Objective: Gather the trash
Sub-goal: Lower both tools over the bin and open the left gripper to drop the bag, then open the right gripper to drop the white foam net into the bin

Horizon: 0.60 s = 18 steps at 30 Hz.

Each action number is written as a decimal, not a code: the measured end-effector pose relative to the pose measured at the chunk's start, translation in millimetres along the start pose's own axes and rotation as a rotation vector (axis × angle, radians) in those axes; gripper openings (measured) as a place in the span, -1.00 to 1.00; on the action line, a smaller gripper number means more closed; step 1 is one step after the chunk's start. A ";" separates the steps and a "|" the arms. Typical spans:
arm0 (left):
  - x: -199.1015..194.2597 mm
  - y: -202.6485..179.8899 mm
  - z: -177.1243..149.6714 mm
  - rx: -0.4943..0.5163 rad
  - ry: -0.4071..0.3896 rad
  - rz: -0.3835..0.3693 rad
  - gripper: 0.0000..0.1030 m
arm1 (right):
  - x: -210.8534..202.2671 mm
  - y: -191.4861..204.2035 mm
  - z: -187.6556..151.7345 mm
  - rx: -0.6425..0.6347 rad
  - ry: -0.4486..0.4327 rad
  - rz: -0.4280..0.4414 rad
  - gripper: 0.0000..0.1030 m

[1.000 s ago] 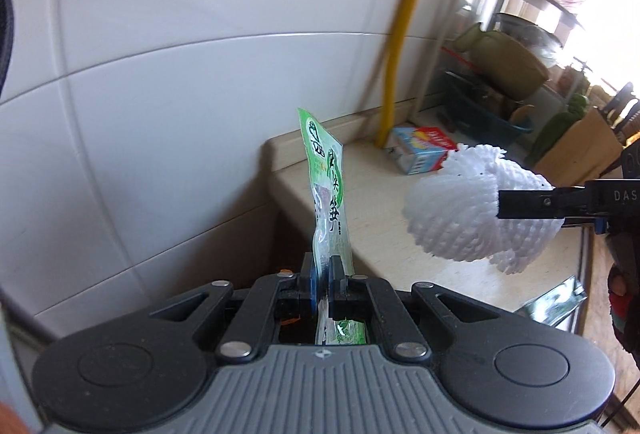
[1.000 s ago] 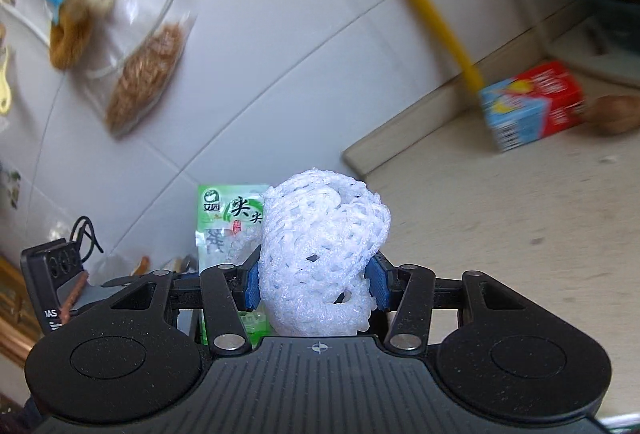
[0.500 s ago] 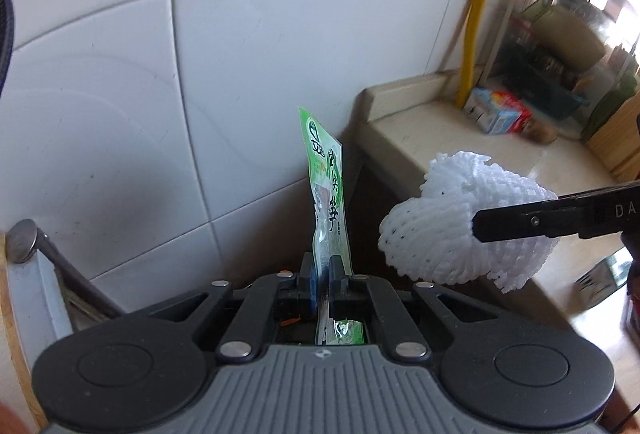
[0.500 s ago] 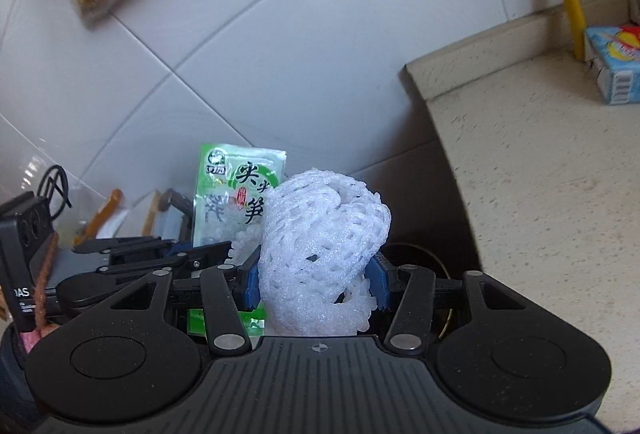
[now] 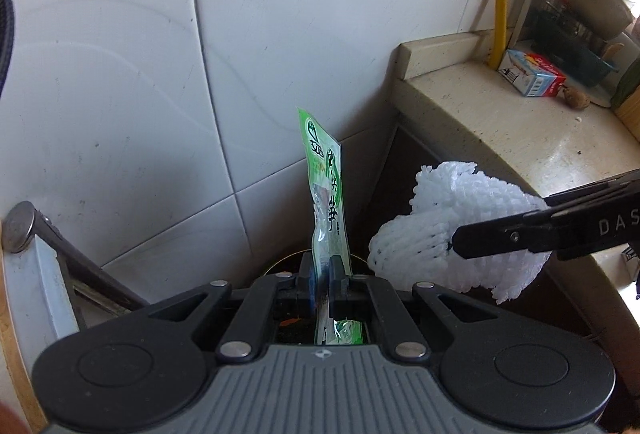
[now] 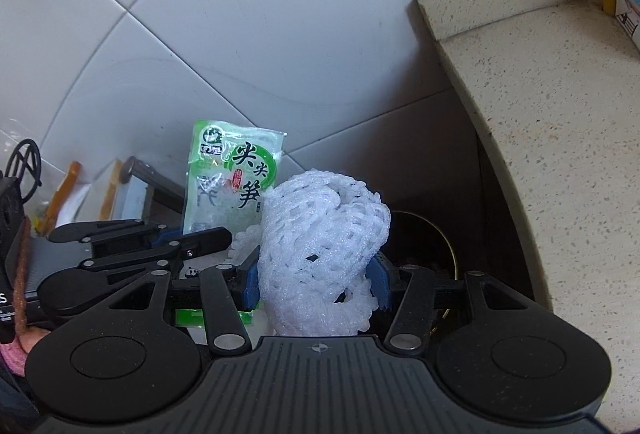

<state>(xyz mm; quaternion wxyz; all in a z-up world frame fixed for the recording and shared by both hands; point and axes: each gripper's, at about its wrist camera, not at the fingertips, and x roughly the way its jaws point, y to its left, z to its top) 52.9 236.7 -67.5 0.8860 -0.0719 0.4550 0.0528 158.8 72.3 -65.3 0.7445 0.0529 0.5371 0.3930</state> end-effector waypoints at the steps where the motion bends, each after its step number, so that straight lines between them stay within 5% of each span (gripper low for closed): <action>1: -0.9 2.7 -1.4 -0.001 0.001 -0.001 -0.91 | 1.4 1.0 -0.6 -0.004 0.002 -0.009 0.16; 7: 3.4 7.0 -3.2 0.009 0.012 0.012 -0.89 | 14.3 4.5 0.1 -0.007 0.014 -0.051 0.35; 12: 11.4 11.2 -1.7 0.000 0.028 0.028 -0.51 | 23.1 2.4 3.9 0.016 0.026 -0.056 0.58; 18: 15.7 10.4 -0.6 0.004 0.041 0.029 -0.38 | 26.6 -1.4 2.9 0.033 0.035 -0.062 0.63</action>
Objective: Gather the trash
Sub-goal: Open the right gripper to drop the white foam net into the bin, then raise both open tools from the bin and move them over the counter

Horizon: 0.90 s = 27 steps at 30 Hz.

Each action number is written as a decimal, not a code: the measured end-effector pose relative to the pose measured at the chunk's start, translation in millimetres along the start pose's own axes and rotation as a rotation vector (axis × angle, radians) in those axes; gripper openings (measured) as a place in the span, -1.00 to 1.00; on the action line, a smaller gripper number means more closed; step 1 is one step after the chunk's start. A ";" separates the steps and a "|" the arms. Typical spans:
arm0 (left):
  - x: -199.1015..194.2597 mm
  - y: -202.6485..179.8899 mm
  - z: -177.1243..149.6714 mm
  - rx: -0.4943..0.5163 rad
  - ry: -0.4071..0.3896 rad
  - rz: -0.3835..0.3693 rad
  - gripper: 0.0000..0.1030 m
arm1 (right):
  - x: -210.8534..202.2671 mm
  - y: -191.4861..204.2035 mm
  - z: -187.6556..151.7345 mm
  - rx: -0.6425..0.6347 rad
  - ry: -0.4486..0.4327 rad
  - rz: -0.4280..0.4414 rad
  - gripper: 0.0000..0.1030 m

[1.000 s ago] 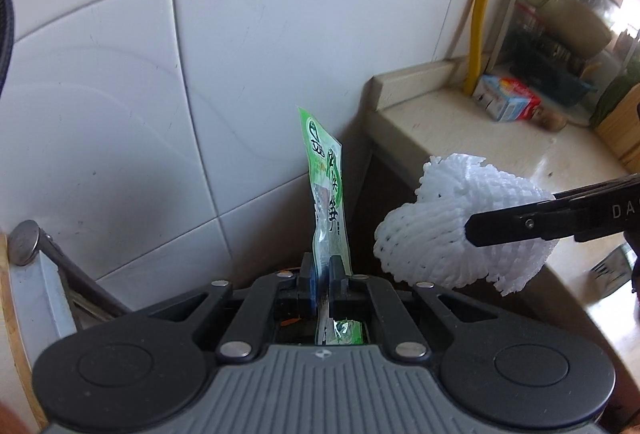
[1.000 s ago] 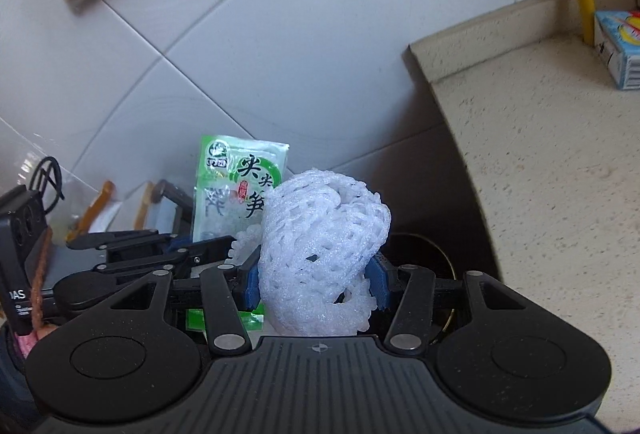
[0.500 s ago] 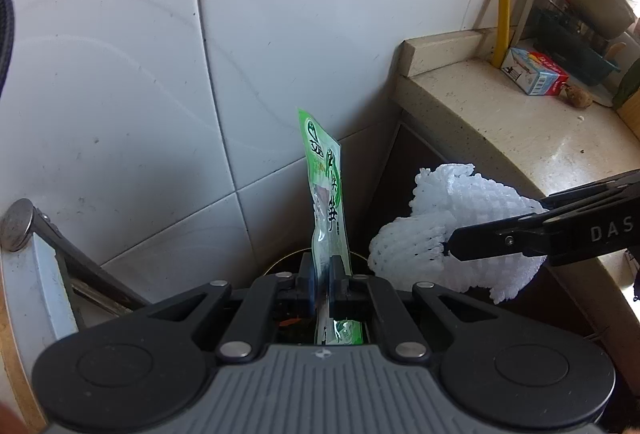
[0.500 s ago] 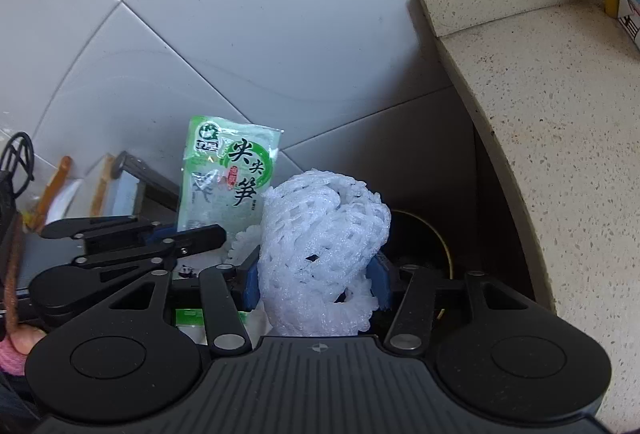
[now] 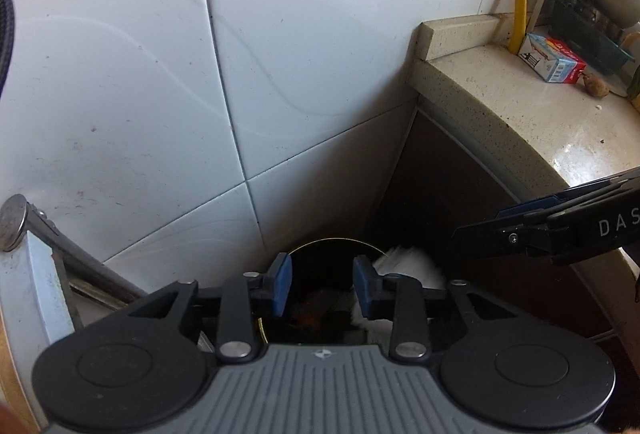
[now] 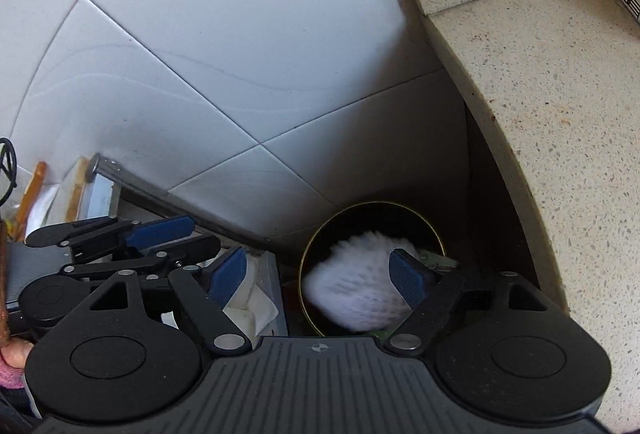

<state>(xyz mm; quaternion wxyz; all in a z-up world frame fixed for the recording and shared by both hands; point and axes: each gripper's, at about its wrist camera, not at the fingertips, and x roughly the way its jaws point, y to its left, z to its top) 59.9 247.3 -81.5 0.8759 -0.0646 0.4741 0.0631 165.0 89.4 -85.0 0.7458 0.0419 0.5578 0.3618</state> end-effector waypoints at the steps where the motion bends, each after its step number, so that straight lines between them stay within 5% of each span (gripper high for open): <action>1: 0.3 -0.7 0.6 0.002 0.002 -0.001 -0.37 | -0.1 -1.1 0.0 0.003 -0.001 -0.003 0.63; 27: -29.6 -48.0 21.3 0.142 -0.046 -0.016 -0.06 | -84.0 -17.6 -20.0 0.061 -0.144 0.049 0.73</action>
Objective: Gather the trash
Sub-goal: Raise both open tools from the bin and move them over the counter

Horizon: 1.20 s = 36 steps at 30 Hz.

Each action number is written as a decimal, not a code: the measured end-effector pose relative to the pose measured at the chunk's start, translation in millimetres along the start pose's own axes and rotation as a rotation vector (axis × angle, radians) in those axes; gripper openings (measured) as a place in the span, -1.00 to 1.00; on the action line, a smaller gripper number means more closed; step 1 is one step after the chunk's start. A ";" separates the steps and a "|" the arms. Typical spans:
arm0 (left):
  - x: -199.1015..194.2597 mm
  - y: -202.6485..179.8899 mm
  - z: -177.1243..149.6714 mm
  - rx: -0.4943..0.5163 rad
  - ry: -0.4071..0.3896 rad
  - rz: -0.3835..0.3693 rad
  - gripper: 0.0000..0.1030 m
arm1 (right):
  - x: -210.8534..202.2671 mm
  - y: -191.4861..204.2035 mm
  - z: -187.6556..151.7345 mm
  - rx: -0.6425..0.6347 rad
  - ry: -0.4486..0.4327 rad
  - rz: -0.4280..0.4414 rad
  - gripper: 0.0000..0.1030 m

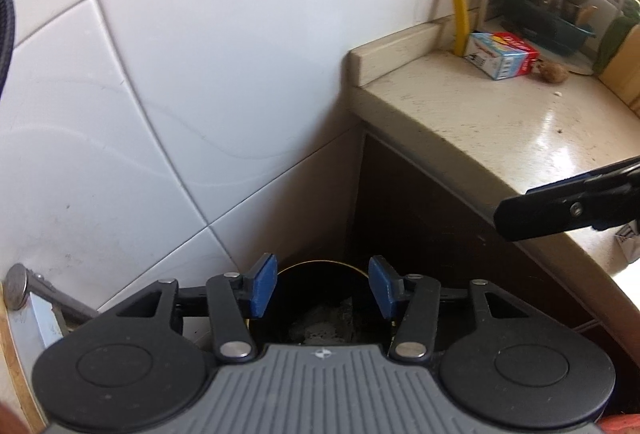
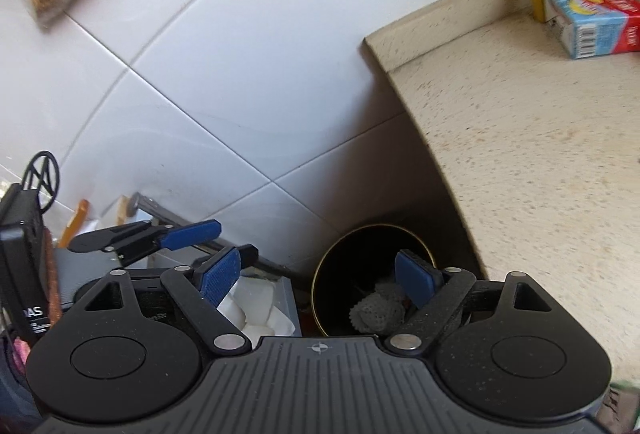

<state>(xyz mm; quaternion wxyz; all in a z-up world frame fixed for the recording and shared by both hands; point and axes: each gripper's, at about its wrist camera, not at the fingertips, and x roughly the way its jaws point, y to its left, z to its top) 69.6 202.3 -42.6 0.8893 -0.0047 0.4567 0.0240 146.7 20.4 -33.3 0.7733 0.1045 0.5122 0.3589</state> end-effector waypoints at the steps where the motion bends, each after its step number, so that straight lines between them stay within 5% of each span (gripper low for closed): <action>1: -2.7 -3.4 1.2 0.006 -0.002 -0.006 -0.06 | -6.1 -0.8 -0.9 0.000 -0.010 0.002 0.73; 10: -26.3 -47.2 13.9 0.107 -0.061 -0.109 0.08 | -100.7 -25.7 -12.6 0.027 -0.213 -0.033 0.87; 19: -36.8 -114.0 29.0 0.255 -0.092 -0.249 0.17 | -189.1 -89.3 -46.0 0.148 -0.390 -0.224 0.91; 28: -44.9 -183.2 41.2 0.376 -0.087 -0.416 0.21 | -214.8 -137.7 -82.1 0.261 -0.417 -0.258 0.91; 36: -39.7 -218.3 45.5 0.422 -0.078 -0.433 0.32 | -221.9 -172.4 -95.9 0.320 -0.392 -0.238 0.93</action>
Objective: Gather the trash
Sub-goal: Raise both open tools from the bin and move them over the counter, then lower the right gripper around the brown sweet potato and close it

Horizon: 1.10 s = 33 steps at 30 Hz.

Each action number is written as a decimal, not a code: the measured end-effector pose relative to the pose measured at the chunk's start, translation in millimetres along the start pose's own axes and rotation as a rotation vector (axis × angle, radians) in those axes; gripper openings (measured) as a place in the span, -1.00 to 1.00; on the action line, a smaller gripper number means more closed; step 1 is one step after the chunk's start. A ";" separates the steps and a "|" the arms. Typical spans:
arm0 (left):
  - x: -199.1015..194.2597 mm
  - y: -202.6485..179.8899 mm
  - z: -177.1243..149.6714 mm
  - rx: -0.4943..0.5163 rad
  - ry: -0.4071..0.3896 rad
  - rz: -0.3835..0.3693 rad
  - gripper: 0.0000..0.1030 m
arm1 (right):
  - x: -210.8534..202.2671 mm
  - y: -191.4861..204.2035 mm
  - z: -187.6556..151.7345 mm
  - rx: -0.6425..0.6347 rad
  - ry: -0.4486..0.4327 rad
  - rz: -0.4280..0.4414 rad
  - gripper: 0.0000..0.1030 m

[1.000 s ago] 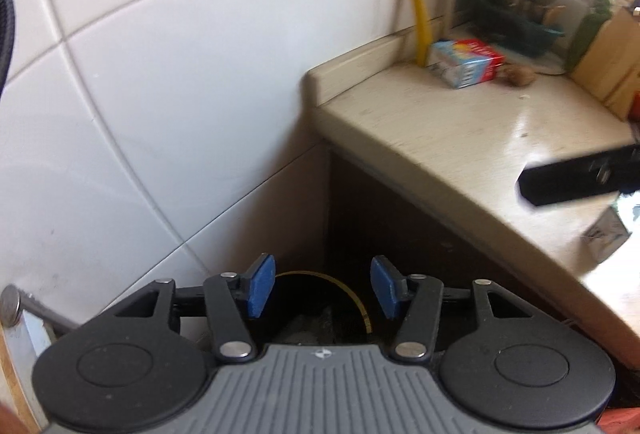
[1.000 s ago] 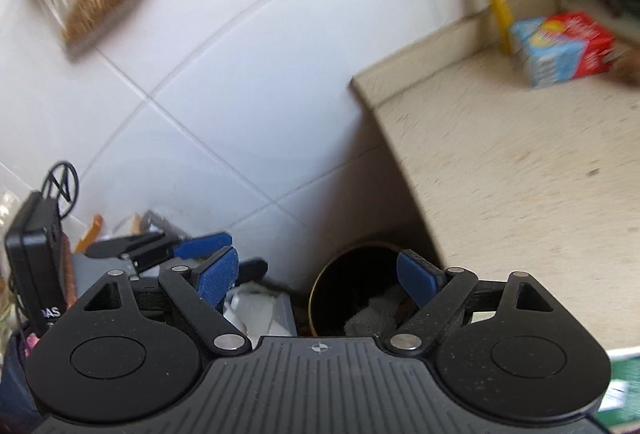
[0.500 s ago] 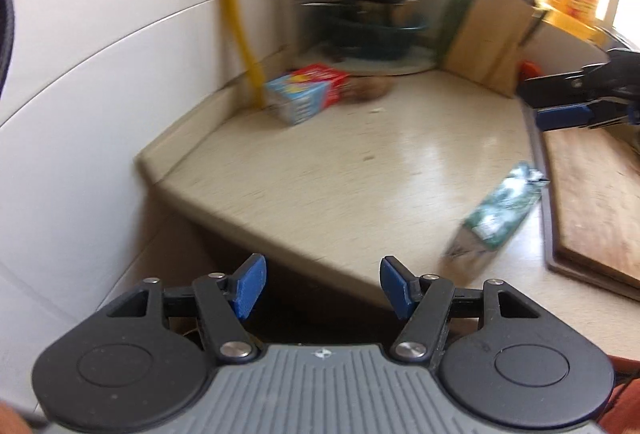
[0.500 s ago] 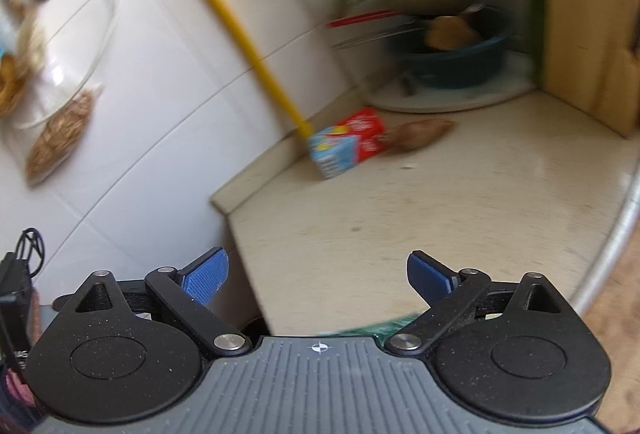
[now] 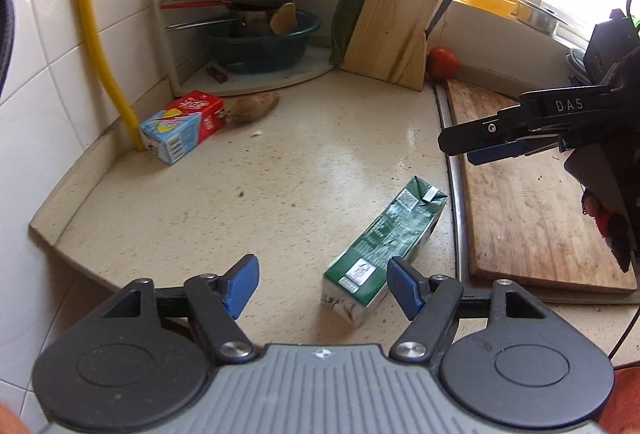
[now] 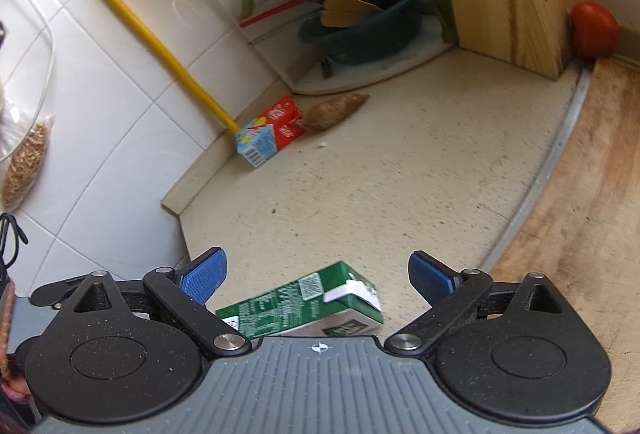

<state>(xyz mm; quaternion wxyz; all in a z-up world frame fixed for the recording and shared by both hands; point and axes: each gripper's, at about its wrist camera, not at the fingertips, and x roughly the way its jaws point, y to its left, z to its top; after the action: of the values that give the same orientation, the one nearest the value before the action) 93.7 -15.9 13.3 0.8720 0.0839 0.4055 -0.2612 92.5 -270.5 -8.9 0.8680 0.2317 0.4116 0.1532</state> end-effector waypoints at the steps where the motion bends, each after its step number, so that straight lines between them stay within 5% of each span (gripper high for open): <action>1: 2.7 -2.0 1.7 0.002 0.003 -0.002 0.32 | 0.1 -2.9 0.7 0.004 0.006 0.009 0.93; 10: 30.2 -8.2 7.3 0.062 0.042 -0.032 0.32 | 12.6 -9.6 6.6 0.008 0.036 0.007 0.95; 23: 57.9 -11.5 35.4 0.219 0.061 -0.215 0.32 | 25.7 -3.5 26.0 0.021 0.023 -0.084 0.95; 33: 84.9 44.4 99.1 0.161 -0.031 -0.111 0.37 | 68.7 -0.6 103.6 0.008 0.009 -0.103 0.95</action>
<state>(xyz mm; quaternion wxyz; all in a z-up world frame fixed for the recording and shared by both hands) 228.1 -46.5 11.7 0.8527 0.1272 0.3736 -0.3423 216.1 -268.2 4.0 0.8720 0.2131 0.4274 0.1076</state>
